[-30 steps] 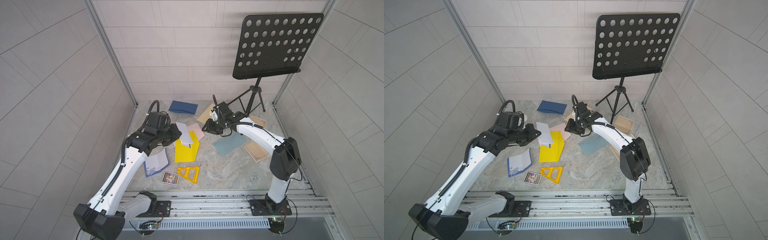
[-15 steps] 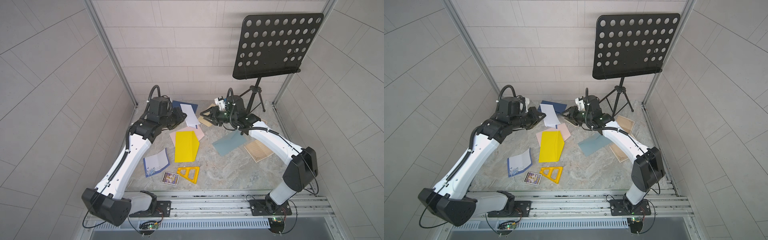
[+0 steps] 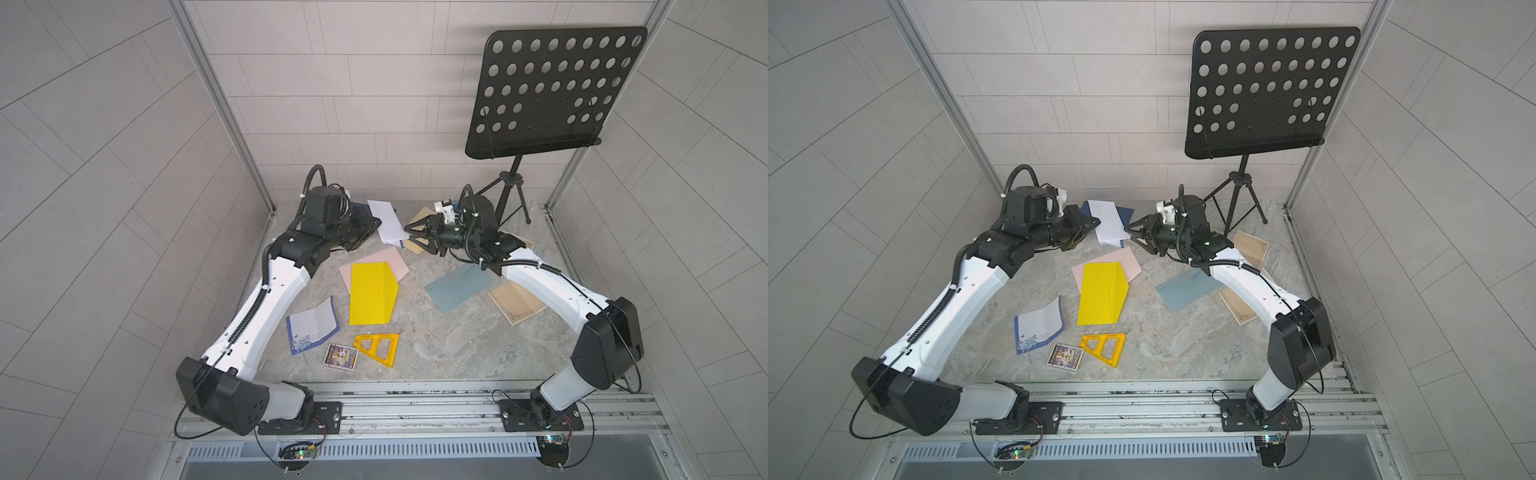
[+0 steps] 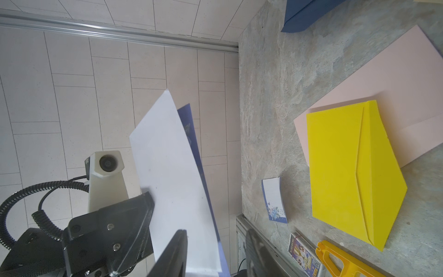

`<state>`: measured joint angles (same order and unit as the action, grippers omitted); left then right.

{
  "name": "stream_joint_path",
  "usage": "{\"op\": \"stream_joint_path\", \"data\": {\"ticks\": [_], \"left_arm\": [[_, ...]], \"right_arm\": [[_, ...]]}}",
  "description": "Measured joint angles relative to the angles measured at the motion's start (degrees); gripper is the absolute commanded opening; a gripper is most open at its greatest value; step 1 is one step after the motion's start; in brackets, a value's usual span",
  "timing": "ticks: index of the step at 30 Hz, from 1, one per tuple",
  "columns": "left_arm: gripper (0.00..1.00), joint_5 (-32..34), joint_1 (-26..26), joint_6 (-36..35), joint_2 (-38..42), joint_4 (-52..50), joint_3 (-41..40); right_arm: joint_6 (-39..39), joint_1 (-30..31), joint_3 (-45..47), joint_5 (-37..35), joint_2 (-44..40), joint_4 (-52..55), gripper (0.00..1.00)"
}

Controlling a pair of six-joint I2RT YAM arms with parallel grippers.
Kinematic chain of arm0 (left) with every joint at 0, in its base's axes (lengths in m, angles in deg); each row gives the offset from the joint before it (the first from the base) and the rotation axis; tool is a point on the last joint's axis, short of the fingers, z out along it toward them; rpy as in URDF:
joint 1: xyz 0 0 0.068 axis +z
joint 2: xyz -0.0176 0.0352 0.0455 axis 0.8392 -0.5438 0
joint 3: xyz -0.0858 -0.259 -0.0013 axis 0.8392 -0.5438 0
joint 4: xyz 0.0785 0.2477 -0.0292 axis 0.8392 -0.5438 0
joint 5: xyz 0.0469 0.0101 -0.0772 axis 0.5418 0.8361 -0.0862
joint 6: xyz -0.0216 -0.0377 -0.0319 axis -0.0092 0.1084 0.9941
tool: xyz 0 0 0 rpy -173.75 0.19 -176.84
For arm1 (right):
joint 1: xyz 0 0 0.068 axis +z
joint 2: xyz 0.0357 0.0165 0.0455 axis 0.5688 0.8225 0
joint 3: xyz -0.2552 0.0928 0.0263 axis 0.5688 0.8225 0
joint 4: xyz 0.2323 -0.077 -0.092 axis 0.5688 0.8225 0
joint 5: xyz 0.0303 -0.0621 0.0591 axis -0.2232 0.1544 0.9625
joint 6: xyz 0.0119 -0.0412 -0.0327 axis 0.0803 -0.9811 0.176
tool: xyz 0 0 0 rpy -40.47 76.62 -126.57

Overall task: Take the letter paper out of the envelope
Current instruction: Unfold the letter paper.

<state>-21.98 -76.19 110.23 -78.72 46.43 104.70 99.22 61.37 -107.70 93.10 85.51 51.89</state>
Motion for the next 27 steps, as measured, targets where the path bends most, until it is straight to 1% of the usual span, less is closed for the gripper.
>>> {"op": "stream_joint_path", "data": {"ticks": [5,10,22,27], "left_arm": [[0.0,-0.17,0.0,0.46,-0.68,0.46,0.0],[0.0,-0.44,0.0,0.63,-1.09,0.59,0.0],[0.0,-2.47,-0.31,1.97,-2.89,2.6,0.28],[0.0,-3.17,-0.81,2.99,-4.33,3.76,0.35]], "right_arm": [[1.97,-0.04,0.02,0.46,0.0,-2.08,0.3],[3.74,-0.11,0.02,0.92,0.0,-4.02,0.25],[9.14,-0.13,1.95,1.25,0.02,-9.9,0.25],[10.03,0.0,1.84,1.18,0.04,-10.78,0.24]]}}
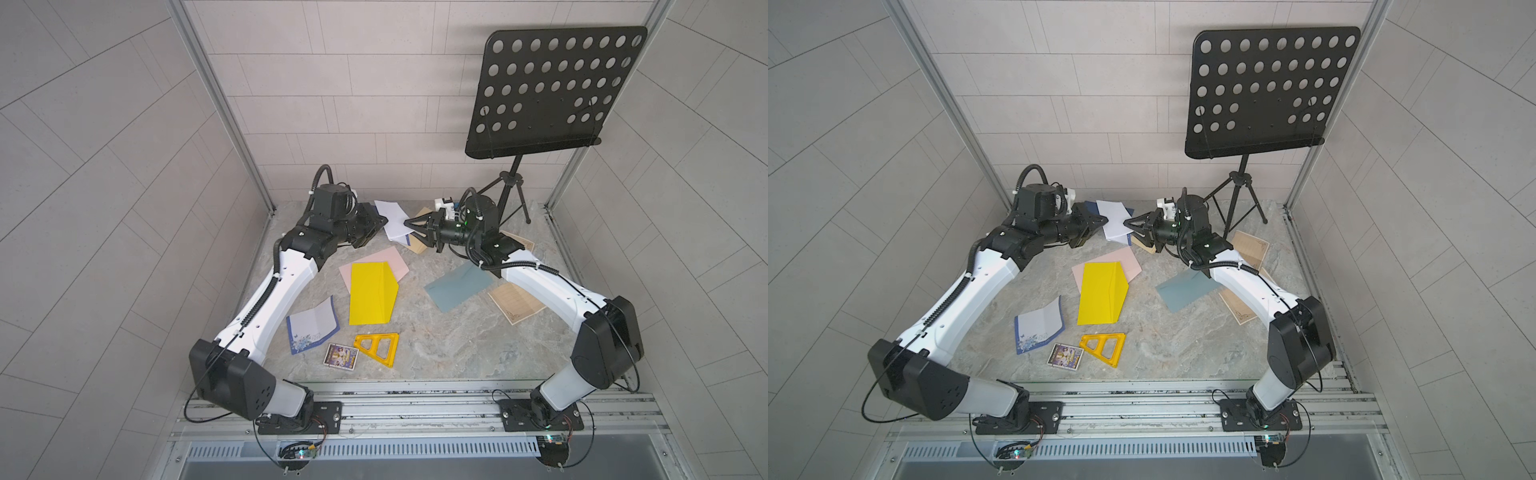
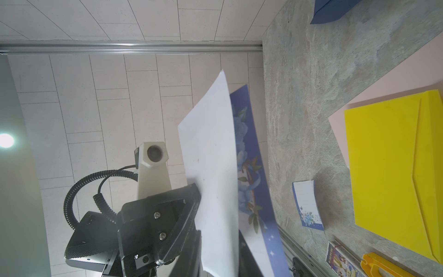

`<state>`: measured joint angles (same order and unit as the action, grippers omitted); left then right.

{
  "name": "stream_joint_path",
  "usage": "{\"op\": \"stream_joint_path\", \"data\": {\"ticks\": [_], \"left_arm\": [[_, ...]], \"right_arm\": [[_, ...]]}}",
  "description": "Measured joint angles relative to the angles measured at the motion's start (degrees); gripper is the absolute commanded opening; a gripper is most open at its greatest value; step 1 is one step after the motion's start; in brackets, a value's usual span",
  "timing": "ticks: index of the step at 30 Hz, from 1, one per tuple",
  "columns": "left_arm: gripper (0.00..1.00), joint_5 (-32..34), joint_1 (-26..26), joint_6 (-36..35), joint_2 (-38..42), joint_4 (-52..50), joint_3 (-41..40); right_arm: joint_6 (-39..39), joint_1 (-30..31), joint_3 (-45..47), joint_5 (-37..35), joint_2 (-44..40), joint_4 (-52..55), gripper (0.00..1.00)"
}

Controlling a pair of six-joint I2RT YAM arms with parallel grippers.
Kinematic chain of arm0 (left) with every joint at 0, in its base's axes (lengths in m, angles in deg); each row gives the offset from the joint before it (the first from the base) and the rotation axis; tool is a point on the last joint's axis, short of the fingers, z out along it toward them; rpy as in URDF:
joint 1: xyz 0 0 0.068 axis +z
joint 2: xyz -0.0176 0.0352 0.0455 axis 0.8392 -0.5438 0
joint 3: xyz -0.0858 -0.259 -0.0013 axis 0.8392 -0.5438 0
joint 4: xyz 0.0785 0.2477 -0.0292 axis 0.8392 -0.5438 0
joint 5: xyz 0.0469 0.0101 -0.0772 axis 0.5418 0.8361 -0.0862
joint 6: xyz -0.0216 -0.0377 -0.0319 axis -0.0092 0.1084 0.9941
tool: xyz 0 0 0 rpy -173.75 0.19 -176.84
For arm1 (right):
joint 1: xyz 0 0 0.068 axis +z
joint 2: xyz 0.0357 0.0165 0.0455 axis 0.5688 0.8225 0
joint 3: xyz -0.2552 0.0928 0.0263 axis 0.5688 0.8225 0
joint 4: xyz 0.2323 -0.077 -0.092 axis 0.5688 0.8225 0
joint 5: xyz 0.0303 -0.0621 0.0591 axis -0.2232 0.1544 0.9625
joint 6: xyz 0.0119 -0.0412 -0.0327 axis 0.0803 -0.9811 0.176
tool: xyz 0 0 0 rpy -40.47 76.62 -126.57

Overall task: Take the letter paper out of the envelope
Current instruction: Unfold the letter paper.

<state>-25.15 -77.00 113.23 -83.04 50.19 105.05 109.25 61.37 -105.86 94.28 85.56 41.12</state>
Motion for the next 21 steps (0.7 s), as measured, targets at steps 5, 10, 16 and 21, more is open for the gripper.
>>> {"op": "stream_joint_path", "data": {"ticks": [5,10,16,21], "left_arm": [[0.0,-0.57,-0.81,0.7,-1.18,0.68,0.46],[0.0,-0.83,-1.4,1.51,-1.18,1.81,0.5],[0.4,-0.96,-1.46,2.29,-1.18,1.49,0.96],[0.79,1.07,-1.44,2.8,-1.27,-5.75,7.06]], "right_arm": [[0.31,0.59,-0.09,-0.22,0.0,-0.11,0.21],[-0.15,1.05,-0.7,-0.39,0.02,0.07,0.08],[-8.63,1.22,-6.05,-1.62,0.24,10.16,0.0],[-27.56,1.36,-15.58,-5.27,0.39,25.66,0.0]]}}
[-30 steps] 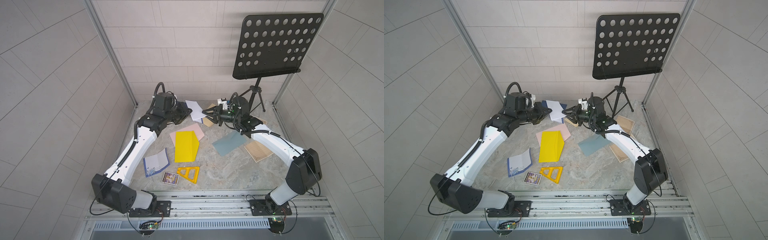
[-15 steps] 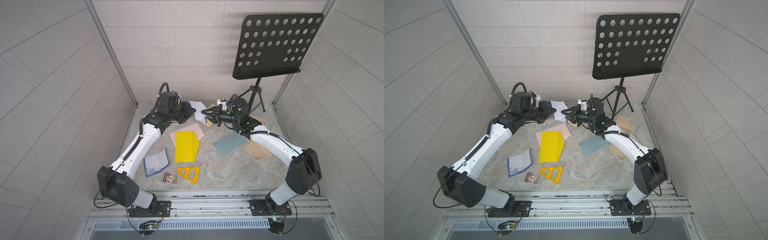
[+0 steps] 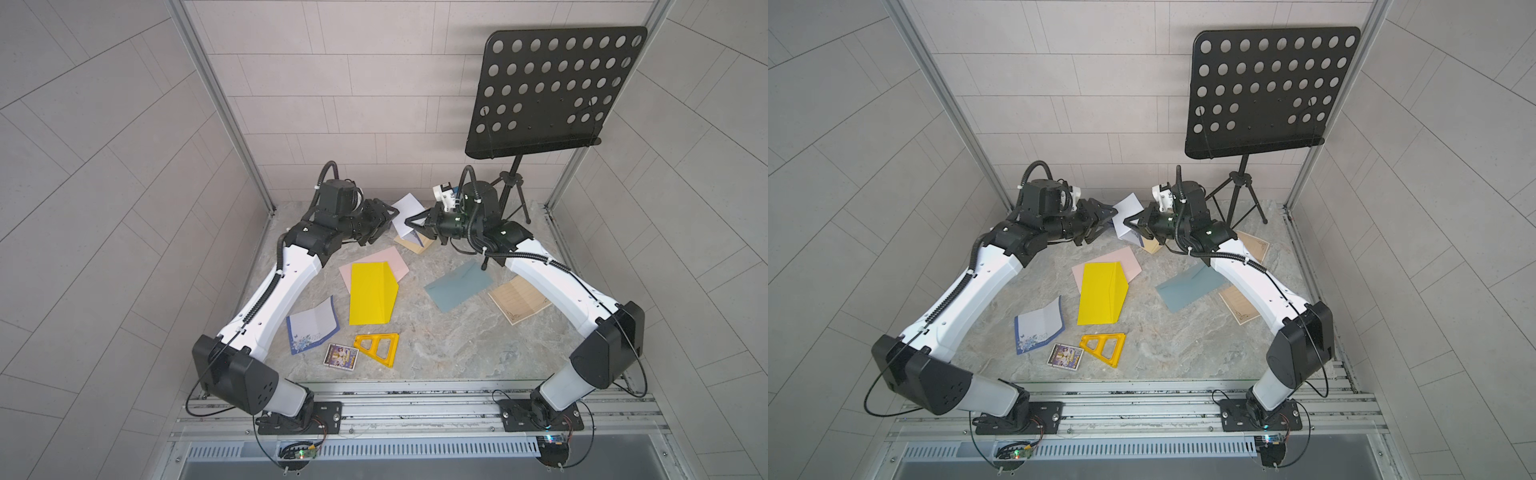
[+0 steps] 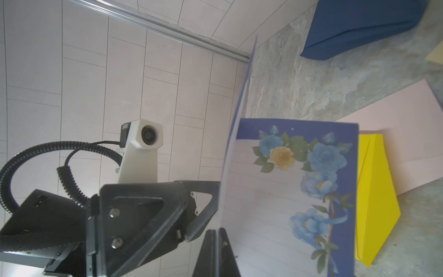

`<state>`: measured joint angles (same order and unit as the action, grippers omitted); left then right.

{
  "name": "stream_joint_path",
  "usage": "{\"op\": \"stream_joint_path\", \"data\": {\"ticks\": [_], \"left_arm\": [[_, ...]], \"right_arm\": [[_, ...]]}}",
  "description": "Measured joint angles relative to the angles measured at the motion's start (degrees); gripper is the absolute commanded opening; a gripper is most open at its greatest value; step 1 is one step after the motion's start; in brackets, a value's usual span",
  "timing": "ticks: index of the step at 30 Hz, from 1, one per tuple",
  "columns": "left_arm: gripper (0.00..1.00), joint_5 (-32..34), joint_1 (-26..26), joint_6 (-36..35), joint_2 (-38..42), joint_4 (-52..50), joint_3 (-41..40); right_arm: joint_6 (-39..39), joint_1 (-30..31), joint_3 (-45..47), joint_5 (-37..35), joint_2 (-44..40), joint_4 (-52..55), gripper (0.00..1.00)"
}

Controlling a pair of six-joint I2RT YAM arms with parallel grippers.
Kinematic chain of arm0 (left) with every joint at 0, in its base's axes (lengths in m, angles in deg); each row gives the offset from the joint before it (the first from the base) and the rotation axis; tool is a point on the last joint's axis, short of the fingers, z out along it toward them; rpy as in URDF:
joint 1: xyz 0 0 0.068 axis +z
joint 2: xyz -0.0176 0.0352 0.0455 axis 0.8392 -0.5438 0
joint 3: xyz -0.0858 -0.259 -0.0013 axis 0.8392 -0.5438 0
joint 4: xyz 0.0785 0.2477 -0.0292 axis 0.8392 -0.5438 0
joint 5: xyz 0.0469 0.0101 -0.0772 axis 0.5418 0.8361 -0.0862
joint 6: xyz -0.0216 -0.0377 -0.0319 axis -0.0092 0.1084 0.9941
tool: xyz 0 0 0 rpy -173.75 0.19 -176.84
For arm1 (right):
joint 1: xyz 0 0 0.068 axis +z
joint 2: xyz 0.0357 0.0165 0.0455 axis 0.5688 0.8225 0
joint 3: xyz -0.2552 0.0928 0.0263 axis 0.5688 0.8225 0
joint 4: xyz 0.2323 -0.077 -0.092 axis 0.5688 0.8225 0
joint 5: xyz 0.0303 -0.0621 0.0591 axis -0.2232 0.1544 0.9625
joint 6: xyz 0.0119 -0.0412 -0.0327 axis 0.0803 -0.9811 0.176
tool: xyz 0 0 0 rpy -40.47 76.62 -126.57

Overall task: Take the letter paper out of the envelope
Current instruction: Unfold the letter paper.

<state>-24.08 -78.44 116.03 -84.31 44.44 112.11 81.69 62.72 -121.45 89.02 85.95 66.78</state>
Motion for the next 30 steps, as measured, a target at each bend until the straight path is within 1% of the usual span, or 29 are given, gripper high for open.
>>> {"op": "stream_joint_path", "data": {"ticks": [1,2,4,5,7,8,11,15,18,24,28,30], "left_arm": [[0.95,0.96,0.04,-0.02,0.0,-2.1,2.1],[0.99,1.95,0.13,0.22,0.17,-3.61,3.56],[0.99,3.08,0.87,1.75,1.09,-5.84,5.07],[1.0,3.3,1.44,2.54,1.7,-6.67,5.07],[1.0,3.26,3.23,4.52,2.86,-8.98,5.07],[1.0,3.1,4.09,5.55,3.19,-9.88,5.07],[1.0,1.66,6.12,8.55,3.5,-11.85,5.03],[0.98,-1.38,6.56,11.87,3.91,-12.31,2.99],[0.96,-4.66,6.56,13.25,4.0,-12.31,1.42],[0.93,-10.75,6.56,14.25,4.0,-12.2,-0.09],[0.84,-14.27,6.47,14.62,4.0,-10.93,-1.16],[0.78,-15.52,6.36,14.67,4.0,-10.36,-1.88]], "right_arm": [[-5.46,0.2,-1.81,-1.53,0.0,3.43,0.0],[-9.64,0.46,-2.89,-2.93,-0.07,5.88,0.0],[-20.68,1.95,-4.42,-7.08,-0.5,11.06,0.0],[-25.03,2.8,-4.31,-8.87,-0.9,12.68,0.0],[-34.64,5.11,-2.56,-13.2,-2.49,14.97,0.0],[-38.16,5.97,-1.22,-14.97,-3.48,15.32,0.0],[-49.92,9.38,4.52,-21.4,-7.72,14.78,0.0],[-63.39,13.18,12.09,-27.5,-13.42,9.64,0.0],[-71.34,14.84,15.63,-29.73,-16.22,5.66,0.0],[-82.42,15.65,16.7,-32.22,-16.5,1.22,0.0],[-87.14,16.41,17.14,-32.41,-16.48,0.9,0.0],[-88.46,16.57,17.09,-32.39,-16.48,0.85,0.0]]}}
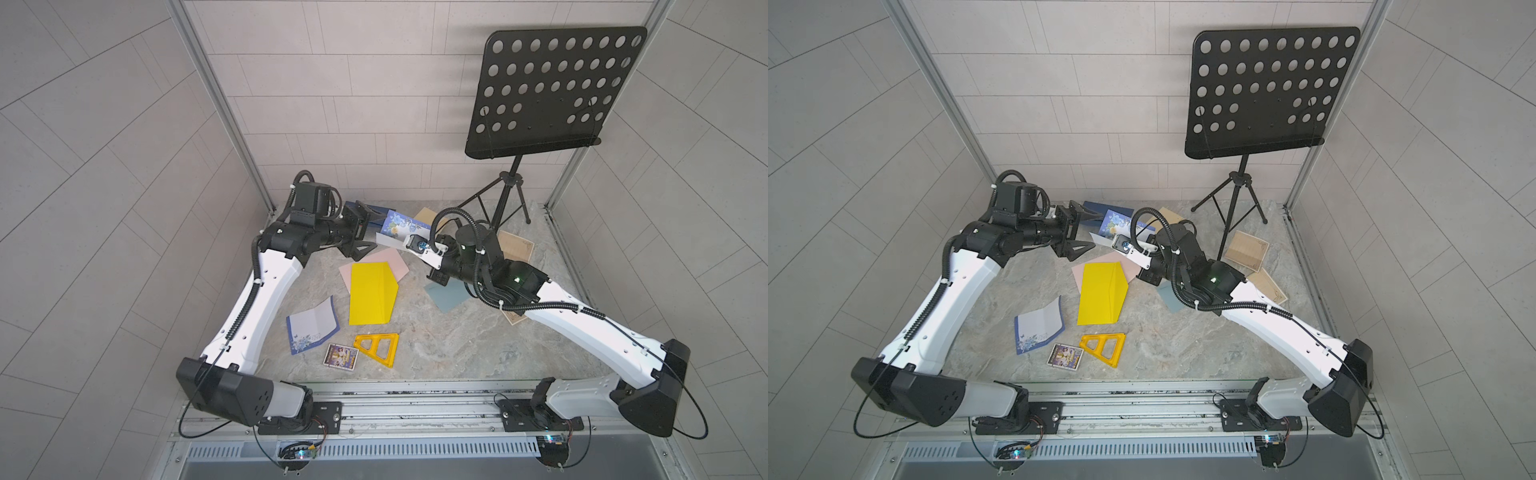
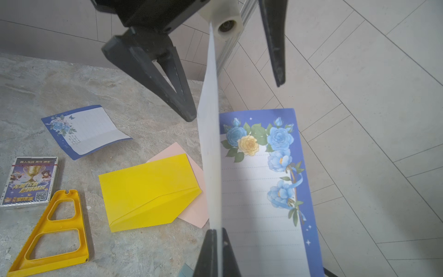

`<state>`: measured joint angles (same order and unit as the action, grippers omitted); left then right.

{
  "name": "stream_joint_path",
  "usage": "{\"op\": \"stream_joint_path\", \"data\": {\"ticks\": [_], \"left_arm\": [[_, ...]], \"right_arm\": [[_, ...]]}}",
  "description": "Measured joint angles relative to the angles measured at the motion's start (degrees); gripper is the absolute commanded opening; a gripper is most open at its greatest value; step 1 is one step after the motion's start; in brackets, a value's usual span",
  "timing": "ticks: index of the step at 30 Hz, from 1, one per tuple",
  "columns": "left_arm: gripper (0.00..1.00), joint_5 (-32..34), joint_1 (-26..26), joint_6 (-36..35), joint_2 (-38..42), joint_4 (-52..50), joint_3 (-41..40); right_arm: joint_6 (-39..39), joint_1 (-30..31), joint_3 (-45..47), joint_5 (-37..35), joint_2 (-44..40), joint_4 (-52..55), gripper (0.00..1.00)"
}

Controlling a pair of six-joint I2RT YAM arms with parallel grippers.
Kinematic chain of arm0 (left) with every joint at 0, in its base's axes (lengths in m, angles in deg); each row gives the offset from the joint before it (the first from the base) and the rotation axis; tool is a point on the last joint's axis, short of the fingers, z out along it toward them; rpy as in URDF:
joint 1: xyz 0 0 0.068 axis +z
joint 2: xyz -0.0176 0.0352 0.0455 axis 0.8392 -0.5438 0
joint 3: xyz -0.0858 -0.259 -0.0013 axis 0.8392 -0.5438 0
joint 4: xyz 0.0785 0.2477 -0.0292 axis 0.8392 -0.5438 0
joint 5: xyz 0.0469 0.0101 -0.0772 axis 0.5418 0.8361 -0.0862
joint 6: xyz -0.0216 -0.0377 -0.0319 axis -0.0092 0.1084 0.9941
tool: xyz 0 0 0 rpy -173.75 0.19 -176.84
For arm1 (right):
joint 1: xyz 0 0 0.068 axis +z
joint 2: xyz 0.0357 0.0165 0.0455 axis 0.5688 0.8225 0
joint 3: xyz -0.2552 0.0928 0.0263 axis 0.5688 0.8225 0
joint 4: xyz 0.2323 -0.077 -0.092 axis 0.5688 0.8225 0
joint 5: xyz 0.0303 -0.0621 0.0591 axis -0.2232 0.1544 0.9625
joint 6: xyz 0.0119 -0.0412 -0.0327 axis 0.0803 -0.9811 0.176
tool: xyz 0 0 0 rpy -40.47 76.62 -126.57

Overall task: Take the letter paper out of the envelope
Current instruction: Unfold the letter paper.

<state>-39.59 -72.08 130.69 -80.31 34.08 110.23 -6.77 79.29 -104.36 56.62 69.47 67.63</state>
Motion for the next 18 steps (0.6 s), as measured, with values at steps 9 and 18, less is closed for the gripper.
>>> {"op": "stream_joint_path", "data": {"ticks": [9,18], "left_arm": [[0.68,-3.15,-0.15,0.07,1.14,2.01,-6.1],[0.44,-3.76,-0.28,1.79,1.29,5.75,-7.21]], "right_arm": [[-3.41,0.52,-0.07,-0.09,0.02,-1.68,0.0],[-7.65,2.16,0.57,-1.11,-0.44,-3.69,0.0]]}}
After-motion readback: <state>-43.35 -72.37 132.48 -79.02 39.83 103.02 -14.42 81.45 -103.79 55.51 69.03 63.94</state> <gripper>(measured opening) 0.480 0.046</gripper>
